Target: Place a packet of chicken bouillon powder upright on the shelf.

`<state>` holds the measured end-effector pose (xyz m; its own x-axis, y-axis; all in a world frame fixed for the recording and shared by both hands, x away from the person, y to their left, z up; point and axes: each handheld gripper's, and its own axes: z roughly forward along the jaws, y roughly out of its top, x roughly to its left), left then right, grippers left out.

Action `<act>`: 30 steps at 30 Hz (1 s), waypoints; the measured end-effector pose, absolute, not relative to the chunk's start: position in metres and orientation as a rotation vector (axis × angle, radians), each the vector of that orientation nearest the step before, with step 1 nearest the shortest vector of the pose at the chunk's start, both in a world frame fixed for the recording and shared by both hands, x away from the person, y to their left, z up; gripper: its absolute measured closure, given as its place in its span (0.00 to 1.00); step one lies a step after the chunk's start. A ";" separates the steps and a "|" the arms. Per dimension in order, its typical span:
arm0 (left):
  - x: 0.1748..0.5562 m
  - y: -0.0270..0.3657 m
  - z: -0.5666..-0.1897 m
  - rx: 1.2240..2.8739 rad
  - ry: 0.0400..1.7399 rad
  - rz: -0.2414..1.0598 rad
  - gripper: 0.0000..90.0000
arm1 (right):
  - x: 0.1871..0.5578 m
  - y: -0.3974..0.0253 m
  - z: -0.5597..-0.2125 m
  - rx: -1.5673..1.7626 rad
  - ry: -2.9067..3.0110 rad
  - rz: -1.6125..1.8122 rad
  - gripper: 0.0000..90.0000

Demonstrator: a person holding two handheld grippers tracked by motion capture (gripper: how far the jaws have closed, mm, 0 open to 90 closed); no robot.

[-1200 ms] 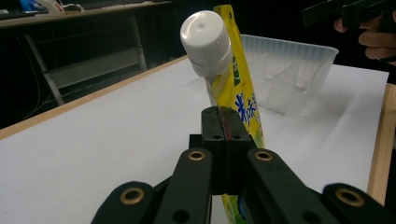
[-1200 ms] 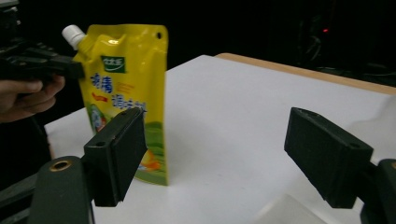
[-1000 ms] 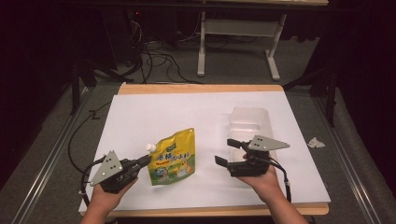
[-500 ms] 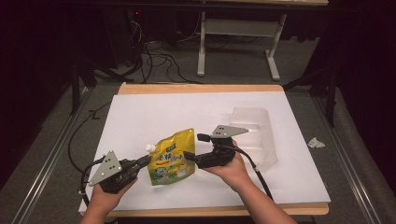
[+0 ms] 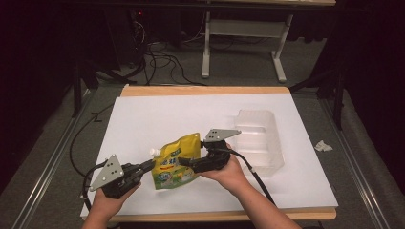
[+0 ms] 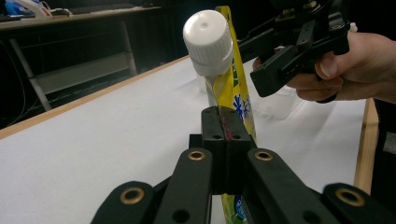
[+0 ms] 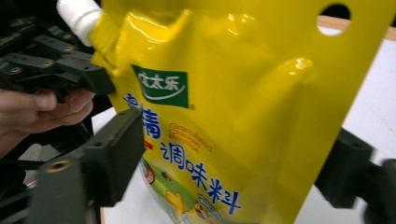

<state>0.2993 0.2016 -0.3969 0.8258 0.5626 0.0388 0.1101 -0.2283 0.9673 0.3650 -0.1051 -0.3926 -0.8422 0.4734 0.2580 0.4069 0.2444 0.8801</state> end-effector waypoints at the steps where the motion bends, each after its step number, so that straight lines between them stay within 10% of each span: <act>1: 0.299 0.202 -0.397 1.774 0.521 0.457 1.00 | 0.364 -0.105 -0.392 0.853 2.427 1.687 0.32; 17: 0.309 0.209 -0.405 1.757 0.657 0.465 0.95 | 0.361 -0.114 -0.392 0.702 2.465 1.739 0.94; 30: 0.313 0.209 -0.409 1.762 0.726 0.472 0.53 | 0.355 -0.117 -0.394 0.627 2.477 1.752 1.00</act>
<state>0.3132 0.2089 -0.4095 0.7313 0.6807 -0.0434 0.2368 -0.1936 0.9521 0.3550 -0.1166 -0.3944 -0.9172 0.3479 0.1940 0.2988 0.2791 0.9126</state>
